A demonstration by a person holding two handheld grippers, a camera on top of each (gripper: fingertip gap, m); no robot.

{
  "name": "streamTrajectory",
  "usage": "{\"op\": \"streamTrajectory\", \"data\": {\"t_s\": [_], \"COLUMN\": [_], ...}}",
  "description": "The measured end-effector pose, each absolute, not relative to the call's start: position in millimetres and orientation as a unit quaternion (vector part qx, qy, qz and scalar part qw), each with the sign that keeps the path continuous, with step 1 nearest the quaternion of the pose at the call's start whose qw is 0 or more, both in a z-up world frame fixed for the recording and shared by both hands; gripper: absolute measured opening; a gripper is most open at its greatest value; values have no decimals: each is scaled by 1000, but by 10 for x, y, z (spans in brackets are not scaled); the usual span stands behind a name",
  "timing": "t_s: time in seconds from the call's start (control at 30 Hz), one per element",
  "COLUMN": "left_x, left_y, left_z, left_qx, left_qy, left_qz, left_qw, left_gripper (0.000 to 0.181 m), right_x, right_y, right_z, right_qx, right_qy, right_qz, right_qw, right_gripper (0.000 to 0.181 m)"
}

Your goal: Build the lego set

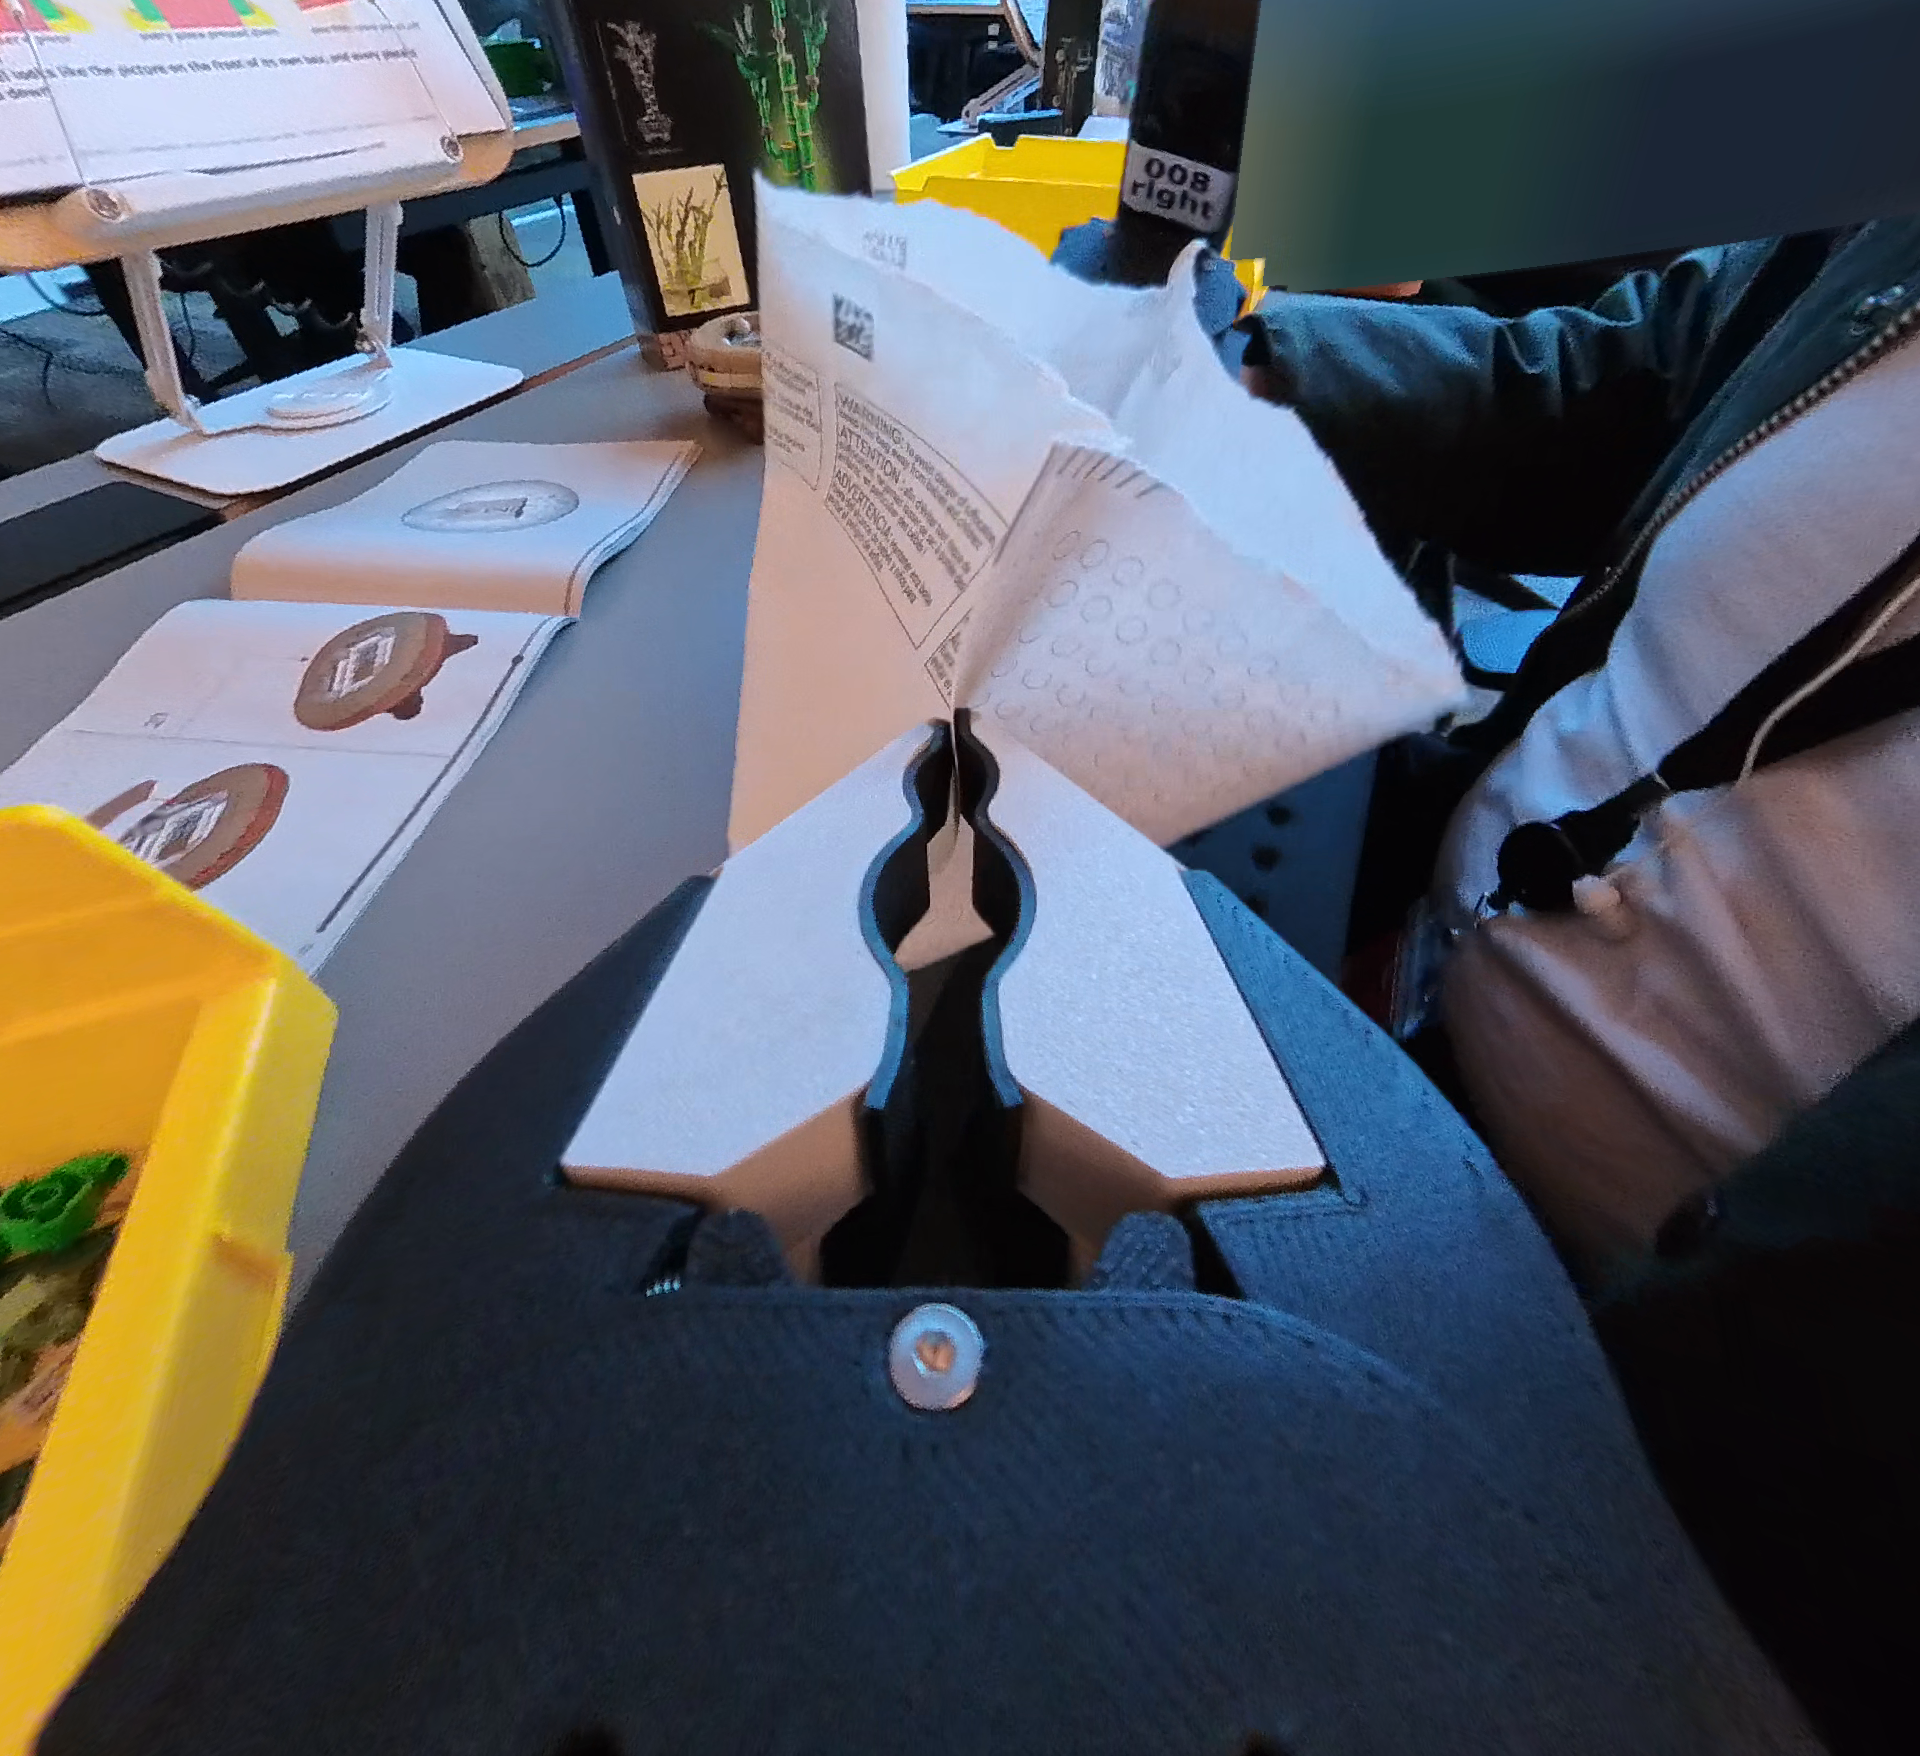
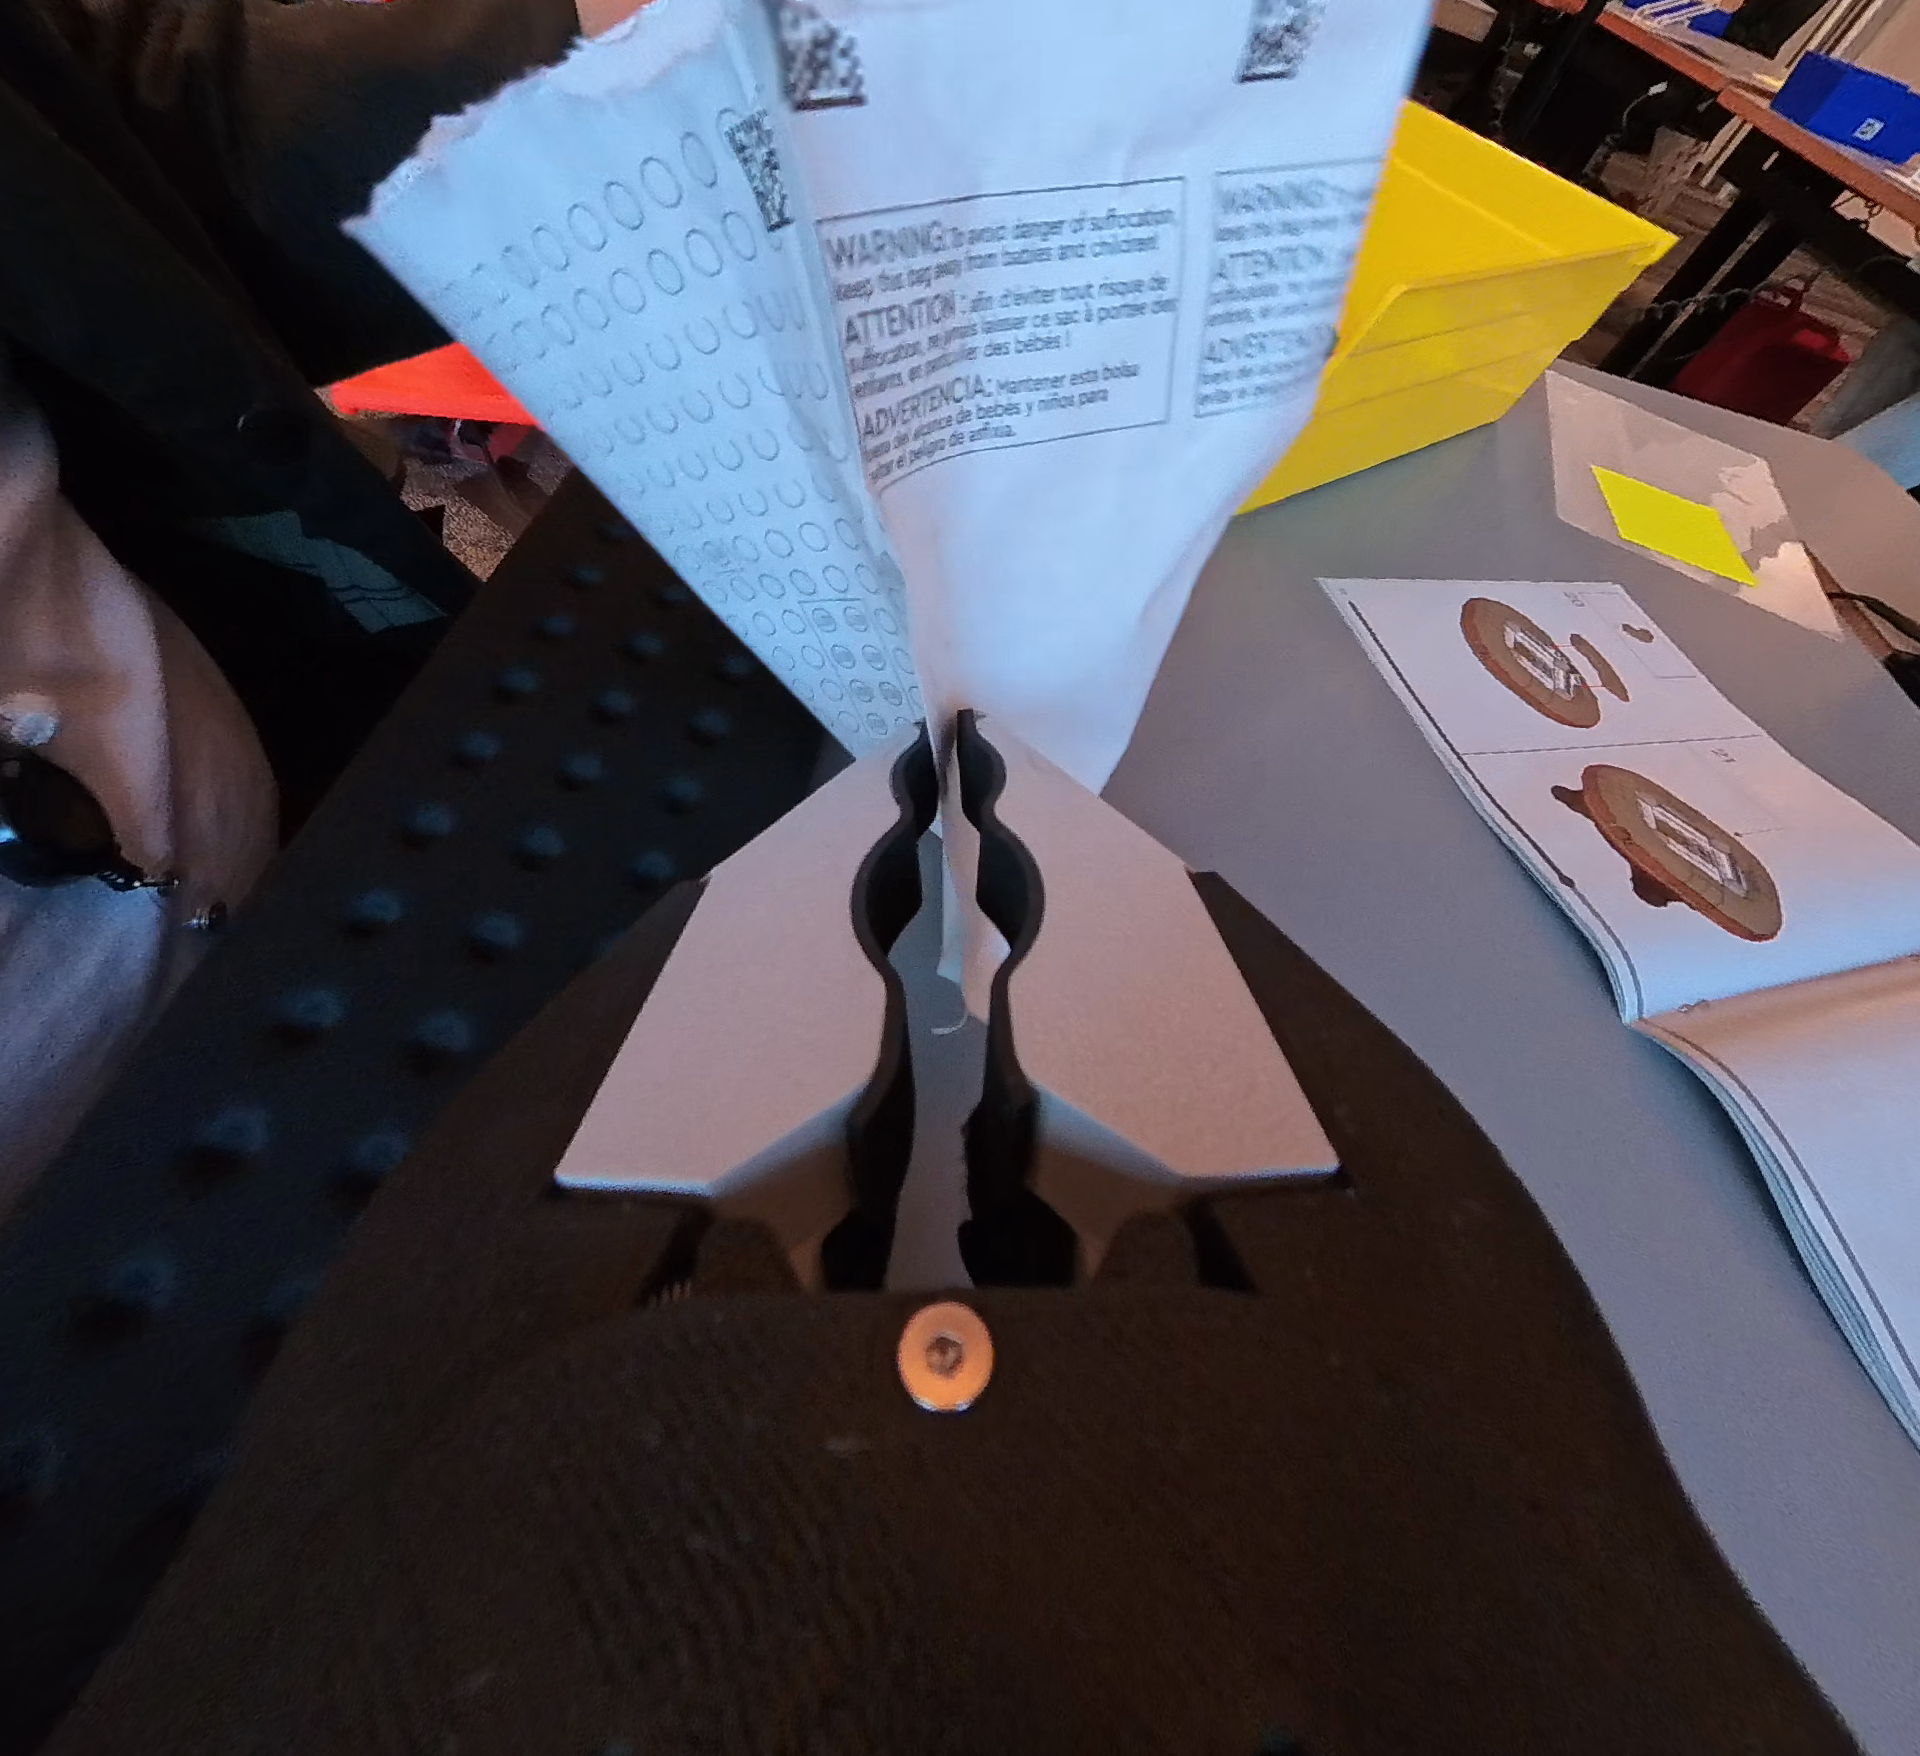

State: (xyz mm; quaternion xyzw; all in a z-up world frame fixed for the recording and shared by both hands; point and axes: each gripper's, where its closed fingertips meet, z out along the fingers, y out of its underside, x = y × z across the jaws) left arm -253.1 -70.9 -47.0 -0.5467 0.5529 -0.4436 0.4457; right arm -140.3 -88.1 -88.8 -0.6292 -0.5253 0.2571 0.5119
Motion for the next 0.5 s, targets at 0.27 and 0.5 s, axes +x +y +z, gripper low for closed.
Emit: {"op": "streamTrajectory", "data": {"t_s": [0.27,0.5], "left_x": [-2489,-2600], "left_y": [-548,-463], "left_z": [-433,-424], "left_qx": [-570,-583], "left_qy": [518,493], "left_qz": [-459,-466], "left_qw": [443,447], "left_gripper": [0,0], "right_x": [-1324,-1236], "right_y": [-818,-702], "right_z": [-891,-838], "right_qx": [-640,-655], "right_qy": [-513,-479], "right_qz": [237,229], "right_qw": [521,537], "right_gripper": [2,25]}}
